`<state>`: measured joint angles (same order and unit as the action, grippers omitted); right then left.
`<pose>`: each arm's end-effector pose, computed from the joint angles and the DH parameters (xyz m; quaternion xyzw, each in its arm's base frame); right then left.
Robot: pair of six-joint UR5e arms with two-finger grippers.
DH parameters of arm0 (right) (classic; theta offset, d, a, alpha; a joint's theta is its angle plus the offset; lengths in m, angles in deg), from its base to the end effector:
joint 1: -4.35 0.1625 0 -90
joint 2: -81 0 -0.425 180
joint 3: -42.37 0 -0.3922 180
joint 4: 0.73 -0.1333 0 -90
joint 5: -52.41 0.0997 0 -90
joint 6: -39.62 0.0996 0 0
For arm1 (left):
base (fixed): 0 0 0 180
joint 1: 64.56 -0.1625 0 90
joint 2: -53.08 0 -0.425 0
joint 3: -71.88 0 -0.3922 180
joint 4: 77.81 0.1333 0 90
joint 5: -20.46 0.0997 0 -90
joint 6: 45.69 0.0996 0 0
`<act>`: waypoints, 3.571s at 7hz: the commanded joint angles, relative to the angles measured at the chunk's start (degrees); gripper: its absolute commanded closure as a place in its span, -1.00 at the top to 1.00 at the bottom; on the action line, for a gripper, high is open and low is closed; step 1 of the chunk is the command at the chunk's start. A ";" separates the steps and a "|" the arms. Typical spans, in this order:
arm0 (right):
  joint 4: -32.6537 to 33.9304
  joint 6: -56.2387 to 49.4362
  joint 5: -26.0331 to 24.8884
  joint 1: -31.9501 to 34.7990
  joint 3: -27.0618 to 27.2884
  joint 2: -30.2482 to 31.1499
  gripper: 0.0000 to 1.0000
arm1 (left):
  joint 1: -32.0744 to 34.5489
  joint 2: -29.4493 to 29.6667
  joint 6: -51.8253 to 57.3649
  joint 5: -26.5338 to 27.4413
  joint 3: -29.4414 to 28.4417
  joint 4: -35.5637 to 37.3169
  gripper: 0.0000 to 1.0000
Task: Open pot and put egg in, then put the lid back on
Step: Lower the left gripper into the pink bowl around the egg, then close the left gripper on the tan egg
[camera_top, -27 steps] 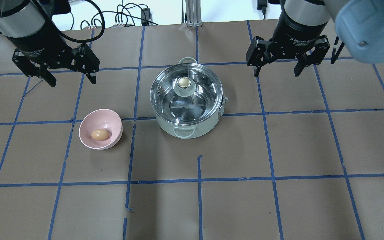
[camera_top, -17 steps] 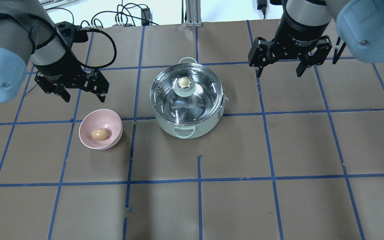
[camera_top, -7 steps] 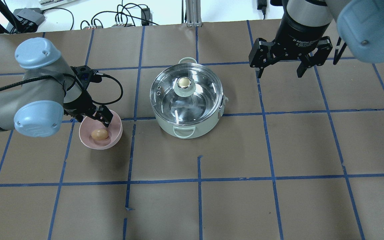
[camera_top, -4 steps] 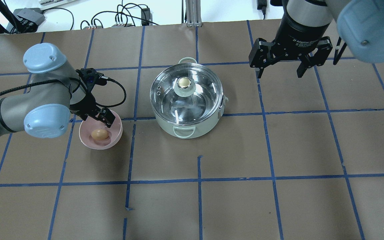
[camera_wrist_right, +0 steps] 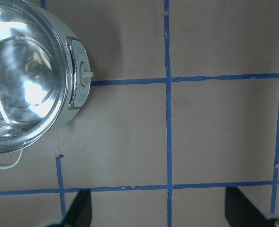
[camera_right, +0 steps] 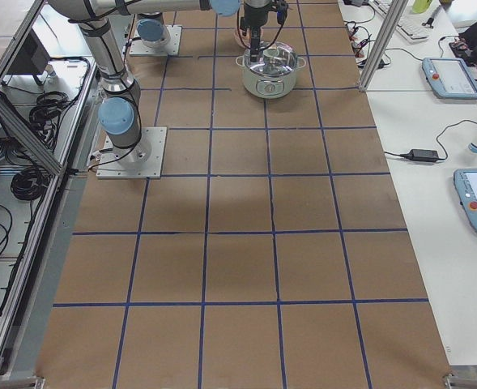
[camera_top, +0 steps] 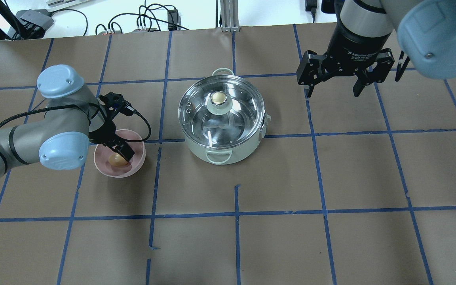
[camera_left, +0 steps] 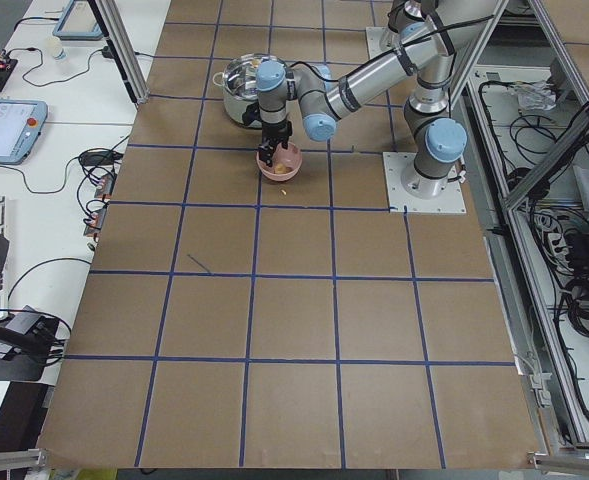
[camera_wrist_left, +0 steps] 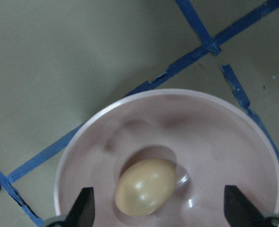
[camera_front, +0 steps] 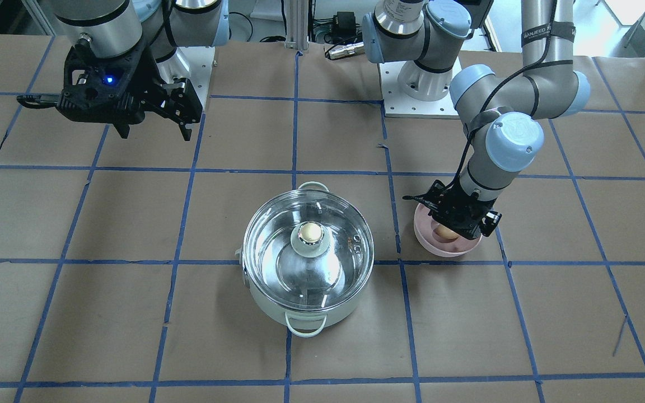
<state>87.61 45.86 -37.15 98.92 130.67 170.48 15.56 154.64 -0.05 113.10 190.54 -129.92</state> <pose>0.1731 -0.4826 0.4951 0.0146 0.9999 0.0045 0.0034 -0.0444 -0.4952 0.2222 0.3073 0.9511 0.0287 0.0109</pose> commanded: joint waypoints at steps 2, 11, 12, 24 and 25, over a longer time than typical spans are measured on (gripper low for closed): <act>0.16 0.00 0.00 -0.01 0.11 0.00 1.00 | -0.32 0.13 4.62 -0.18 3.07 6.14 0.90; 0.25 0.08 0.09 0.34 0.20 0.00 1.00 | -1.90 3.20 22.38 -3.53 2.37 6.15 0.98; 0.25 0.08 0.09 0.26 0.20 0.00 1.00 | -1.90 3.21 22.38 -3.44 2.37 6.06 0.98; 0.16 0.00 0.08 -0.01 0.20 0.00 1.00 | -2.07 3.65 21.68 -3.00 2.72 5.53 0.61; 0.07 0.00 0.09 -0.01 0.20 0.00 1.00 | -2.08 3.65 21.68 -3.09 2.72 5.53 0.34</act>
<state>87.73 45.86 -37.09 98.92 130.87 170.48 13.51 158.29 21.64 110.05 193.22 -124.39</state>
